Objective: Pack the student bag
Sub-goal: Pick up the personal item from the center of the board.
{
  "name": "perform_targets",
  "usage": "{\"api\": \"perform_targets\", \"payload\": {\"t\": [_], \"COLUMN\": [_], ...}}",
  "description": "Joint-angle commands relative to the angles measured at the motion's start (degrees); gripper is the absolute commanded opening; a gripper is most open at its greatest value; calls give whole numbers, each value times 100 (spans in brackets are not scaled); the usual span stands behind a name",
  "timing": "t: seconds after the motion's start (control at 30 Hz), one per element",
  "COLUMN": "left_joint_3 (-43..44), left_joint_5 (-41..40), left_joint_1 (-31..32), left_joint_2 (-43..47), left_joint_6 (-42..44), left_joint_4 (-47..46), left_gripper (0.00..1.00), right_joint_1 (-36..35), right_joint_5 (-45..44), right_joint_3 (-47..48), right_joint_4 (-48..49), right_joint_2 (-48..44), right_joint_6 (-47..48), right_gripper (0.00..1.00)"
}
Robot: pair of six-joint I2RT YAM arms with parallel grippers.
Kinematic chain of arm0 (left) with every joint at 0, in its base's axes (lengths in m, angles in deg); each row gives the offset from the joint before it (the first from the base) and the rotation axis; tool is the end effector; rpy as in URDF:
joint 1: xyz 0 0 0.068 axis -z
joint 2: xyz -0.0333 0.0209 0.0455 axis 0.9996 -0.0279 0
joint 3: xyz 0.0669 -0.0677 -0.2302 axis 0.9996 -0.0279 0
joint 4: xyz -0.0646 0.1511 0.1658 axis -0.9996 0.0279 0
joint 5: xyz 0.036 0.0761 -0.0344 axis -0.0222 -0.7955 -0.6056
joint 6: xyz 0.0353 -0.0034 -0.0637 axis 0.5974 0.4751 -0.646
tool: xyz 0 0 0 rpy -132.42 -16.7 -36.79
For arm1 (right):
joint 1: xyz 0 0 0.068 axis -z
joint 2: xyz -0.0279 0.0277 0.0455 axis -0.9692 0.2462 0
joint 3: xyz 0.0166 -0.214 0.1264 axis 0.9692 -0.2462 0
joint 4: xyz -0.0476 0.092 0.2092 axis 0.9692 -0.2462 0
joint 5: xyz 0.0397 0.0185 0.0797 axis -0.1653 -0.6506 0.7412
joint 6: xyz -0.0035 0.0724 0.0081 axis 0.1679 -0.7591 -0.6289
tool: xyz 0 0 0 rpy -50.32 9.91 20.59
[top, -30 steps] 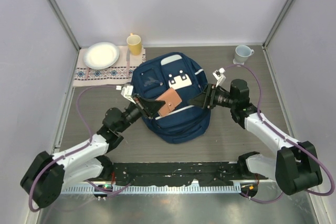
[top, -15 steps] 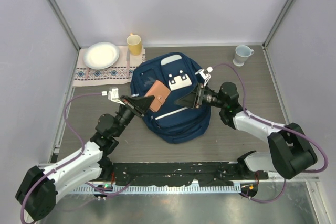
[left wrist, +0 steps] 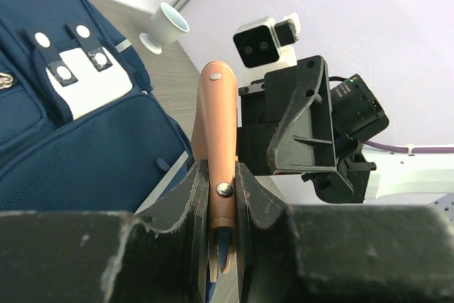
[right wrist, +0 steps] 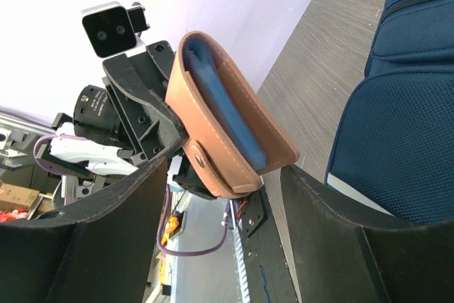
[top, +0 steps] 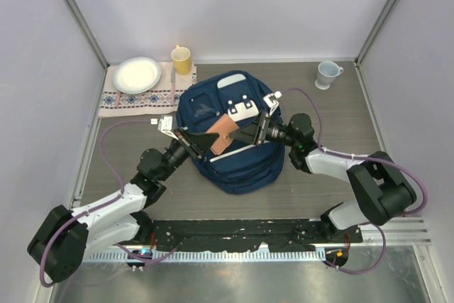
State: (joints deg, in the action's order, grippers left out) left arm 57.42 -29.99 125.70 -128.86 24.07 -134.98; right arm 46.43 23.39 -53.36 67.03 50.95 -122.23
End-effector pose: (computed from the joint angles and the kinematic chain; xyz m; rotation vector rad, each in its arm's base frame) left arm 0.1703 -0.1373 0.2457 -0.0839 1.5187 -1.3280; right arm 0.2331 0.1791 0.2343 -0.2236 1.8107 1.7755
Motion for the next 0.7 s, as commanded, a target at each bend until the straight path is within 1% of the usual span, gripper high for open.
{"api": "perform_targets", "payload": {"t": [0.0, 0.13, 0.27, 0.4, 0.5, 0.6, 0.63, 0.67], "left_joint_3": [260, 190, 312, 207, 233, 242, 251, 269], "left_joint_5": [349, 367, 524, 376, 437, 463, 472, 490], "left_joint_1": [-30, -30, -30, -38, -47, -38, -38, -38], "left_joint_2": [-241, -276, -276, -259, -250, -285, -302, -320], "left_joint_6": [-122, -149, -70, -131, -78, -87, -87, -87], "left_joint_4": [-920, -1220, -984, -1124, -1001, -966, -957, -940], "left_gripper": [20, 19, 18, 18, 18, 17, 17, 17], "right_joint_1": [-47, -47, -47, -47, -47, -47, -47, -47], "right_joint_5": [-255, -299, -325, -290, -202, -176, -132, -106], "right_joint_3": [141, 141, 115, 98, 62, -8, -25, -34], "right_joint_4": [386, 386, 579, 816, 1115, 1510, 1624, 1843], "right_joint_2": [67, 93, 137, 190, 225, 243, 243, 251], "right_joint_6": [18, 45, -34, -175, -315, -473, -517, -570], "right_gripper": [70, 70, 71, 70, 69, 59, 51, 46]}}
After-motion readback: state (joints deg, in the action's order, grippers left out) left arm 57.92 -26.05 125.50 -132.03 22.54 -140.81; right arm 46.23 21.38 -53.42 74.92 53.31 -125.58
